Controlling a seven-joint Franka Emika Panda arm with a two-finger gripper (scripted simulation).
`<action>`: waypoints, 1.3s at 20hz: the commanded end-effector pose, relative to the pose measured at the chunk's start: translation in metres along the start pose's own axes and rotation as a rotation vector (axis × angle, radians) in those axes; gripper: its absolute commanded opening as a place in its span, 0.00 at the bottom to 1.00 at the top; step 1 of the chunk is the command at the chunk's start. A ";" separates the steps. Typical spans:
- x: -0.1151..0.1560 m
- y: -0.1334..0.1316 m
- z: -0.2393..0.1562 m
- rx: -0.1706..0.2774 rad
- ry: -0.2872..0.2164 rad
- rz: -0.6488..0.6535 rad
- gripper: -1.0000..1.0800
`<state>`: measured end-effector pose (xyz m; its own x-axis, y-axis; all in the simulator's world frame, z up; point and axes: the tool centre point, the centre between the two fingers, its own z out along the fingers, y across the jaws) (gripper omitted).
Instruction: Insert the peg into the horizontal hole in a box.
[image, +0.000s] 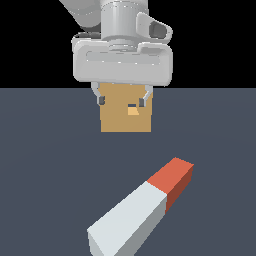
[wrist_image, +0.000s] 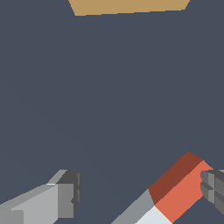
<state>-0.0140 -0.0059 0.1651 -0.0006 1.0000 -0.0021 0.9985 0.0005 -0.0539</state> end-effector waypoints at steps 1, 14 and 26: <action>0.000 0.000 0.000 0.000 0.000 0.000 0.96; -0.036 0.019 0.023 -0.012 0.004 0.191 0.96; -0.128 0.035 0.075 -0.041 0.016 0.629 0.96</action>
<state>0.0168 -0.1243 0.0946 0.5473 0.8369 -0.0070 0.8368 -0.5473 -0.0133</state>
